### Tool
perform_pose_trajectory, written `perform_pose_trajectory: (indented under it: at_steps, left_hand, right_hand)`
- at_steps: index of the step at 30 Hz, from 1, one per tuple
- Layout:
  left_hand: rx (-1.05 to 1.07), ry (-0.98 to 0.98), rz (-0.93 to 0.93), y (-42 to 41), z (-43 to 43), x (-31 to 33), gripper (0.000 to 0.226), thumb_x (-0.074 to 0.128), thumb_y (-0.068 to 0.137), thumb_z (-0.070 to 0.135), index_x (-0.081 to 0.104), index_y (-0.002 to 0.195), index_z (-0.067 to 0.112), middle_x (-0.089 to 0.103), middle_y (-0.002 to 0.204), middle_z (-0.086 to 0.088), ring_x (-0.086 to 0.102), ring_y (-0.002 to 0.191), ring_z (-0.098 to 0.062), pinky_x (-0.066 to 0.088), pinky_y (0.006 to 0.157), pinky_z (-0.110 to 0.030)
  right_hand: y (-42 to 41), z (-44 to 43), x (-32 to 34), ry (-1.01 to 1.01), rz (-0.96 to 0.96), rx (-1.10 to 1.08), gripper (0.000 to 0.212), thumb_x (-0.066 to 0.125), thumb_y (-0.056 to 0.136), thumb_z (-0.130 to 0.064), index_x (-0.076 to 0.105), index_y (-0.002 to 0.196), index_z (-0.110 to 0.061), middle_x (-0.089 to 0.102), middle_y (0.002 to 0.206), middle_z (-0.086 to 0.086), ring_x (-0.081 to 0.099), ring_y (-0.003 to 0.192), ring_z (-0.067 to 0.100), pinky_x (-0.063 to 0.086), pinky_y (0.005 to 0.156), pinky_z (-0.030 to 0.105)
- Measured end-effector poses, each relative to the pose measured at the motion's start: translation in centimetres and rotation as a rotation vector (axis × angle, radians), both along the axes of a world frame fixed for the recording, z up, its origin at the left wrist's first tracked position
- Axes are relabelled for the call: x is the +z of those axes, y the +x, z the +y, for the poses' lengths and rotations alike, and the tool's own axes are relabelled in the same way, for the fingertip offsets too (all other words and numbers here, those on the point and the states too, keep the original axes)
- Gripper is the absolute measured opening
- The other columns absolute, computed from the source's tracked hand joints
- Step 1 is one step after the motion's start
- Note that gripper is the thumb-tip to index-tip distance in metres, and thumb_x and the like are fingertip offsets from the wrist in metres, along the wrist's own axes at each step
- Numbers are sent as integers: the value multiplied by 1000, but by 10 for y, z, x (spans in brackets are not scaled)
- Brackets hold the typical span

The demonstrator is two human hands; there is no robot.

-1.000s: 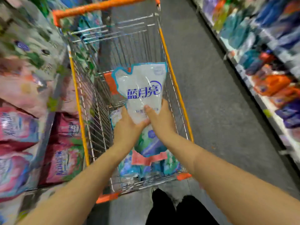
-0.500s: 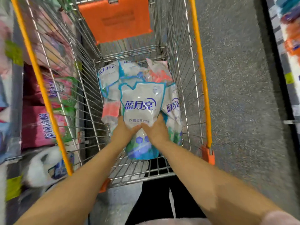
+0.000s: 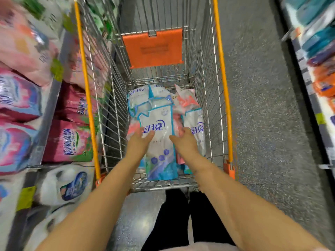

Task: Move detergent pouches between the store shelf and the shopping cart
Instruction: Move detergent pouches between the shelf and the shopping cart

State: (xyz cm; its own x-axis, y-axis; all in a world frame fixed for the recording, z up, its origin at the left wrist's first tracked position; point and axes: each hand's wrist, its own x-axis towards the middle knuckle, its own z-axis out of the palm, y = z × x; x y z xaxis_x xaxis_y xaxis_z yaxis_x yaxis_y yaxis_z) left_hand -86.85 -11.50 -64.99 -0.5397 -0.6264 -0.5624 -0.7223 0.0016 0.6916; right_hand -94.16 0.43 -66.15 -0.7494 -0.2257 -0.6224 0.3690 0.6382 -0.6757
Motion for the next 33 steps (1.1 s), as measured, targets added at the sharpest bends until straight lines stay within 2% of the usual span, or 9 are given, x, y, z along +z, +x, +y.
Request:
perform_pose_trajectory:
  at_steps: [1,3,5,7,11,15,20,23,33]
  left_hand:
    - [0,-34,32,1,-1,14,45,60,90,28,50,129,9,58,123,-9,56,112,-25,43,93,-28]
    - [-8,-112,65,5,0,46,40,57,92,28,52,127,9,59,111,-4,58,101,-22,40,72,-18]
    - [6,-190,127,10,5,78,32,55,92,26,59,120,11,64,105,-6,56,87,-17,37,60,-18]
    - [43,-264,196,24,13,108,23,56,91,24,64,110,12,68,101,-8,55,81,-15,40,68,-23]
    - [131,-368,288,70,42,158,9,54,91,20,63,89,21,64,83,-1,58,79,-16,42,71,-25]
    - [239,-451,390,126,82,210,14,55,86,27,64,77,22,67,73,-1,64,77,-22,49,80,-34]
    - [357,-597,535,201,120,290,22,48,93,20,63,79,21,63,60,10,59,61,-6,47,60,-21]
    - [386,-810,505,255,121,342,27,48,94,24,62,71,27,63,59,10,57,59,3,42,64,-19]
    - [448,-1285,328,470,89,479,17,52,91,30,59,76,31,57,60,10,54,59,-4,42,63,-26]
  right_hand:
    - [-1,-2,14,-11,37,19,54,63,85,-18,43,132,-3,53,131,16,51,119,30,40,93,31]
    - [2,-7,46,-74,106,63,49,63,86,-19,47,131,-9,57,127,12,54,116,26,40,86,26]
    - [8,-12,79,-124,166,118,40,61,87,-21,52,126,-12,63,115,8,59,108,25,38,72,24]
    - [18,-13,112,-192,226,180,31,58,89,-20,57,120,-14,66,103,6,61,101,25,35,66,24]
    - [59,2,167,-305,342,337,26,57,89,-19,63,113,-12,66,99,8,58,87,24,39,74,26]
    - [102,33,218,-445,457,427,15,56,89,-20,67,98,-16,69,99,7,61,95,23,43,79,29]
    - [167,46,297,-615,597,610,16,55,89,-24,66,99,-18,67,94,2,59,90,18,45,75,28]
    - [214,43,347,-696,667,795,15,56,90,-24,66,101,-20,60,85,-6,54,84,12,38,62,21]
    - [414,-28,473,-1015,819,1078,9,56,88,-23,65,89,-25,64,81,-6,61,85,14,45,77,30]
